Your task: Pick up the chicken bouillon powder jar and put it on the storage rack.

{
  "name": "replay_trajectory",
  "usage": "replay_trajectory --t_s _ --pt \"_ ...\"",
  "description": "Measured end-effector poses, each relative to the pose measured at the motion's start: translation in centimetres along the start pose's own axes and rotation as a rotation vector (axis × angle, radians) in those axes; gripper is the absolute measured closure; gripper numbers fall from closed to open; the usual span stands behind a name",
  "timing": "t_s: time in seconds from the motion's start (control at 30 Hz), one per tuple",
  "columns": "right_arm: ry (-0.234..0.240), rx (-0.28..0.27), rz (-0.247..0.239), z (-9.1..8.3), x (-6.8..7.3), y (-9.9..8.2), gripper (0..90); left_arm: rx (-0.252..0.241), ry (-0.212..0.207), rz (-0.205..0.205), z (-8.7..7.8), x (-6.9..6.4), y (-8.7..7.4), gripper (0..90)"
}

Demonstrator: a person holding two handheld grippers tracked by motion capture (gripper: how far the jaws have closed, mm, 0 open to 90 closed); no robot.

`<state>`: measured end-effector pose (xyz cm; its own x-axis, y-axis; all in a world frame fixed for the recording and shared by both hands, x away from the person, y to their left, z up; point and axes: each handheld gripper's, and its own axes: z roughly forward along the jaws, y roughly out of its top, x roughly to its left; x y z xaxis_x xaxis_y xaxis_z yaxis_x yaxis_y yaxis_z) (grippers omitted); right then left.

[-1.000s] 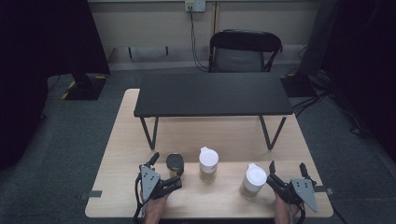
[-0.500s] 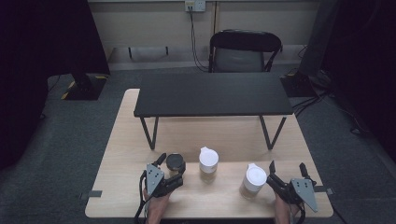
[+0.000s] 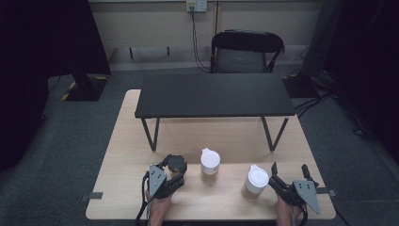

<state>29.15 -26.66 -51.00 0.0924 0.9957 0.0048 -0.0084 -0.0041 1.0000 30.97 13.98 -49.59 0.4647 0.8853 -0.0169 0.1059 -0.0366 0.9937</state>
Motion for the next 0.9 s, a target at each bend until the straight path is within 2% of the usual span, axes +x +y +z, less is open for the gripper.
replay_trajectory --t_s 0.47,0.9 --pt "-0.001 -0.002 -0.001 0.0 0.0 0.0 1.6 0.013 0.016 -0.002 -0.4 -0.1 0.2 34.8" --pt "-0.003 -0.002 0.001 0.0 0.0 0.0 1.6 -0.024 0.015 0.011 -1.4 0.2 2.6 34.9"
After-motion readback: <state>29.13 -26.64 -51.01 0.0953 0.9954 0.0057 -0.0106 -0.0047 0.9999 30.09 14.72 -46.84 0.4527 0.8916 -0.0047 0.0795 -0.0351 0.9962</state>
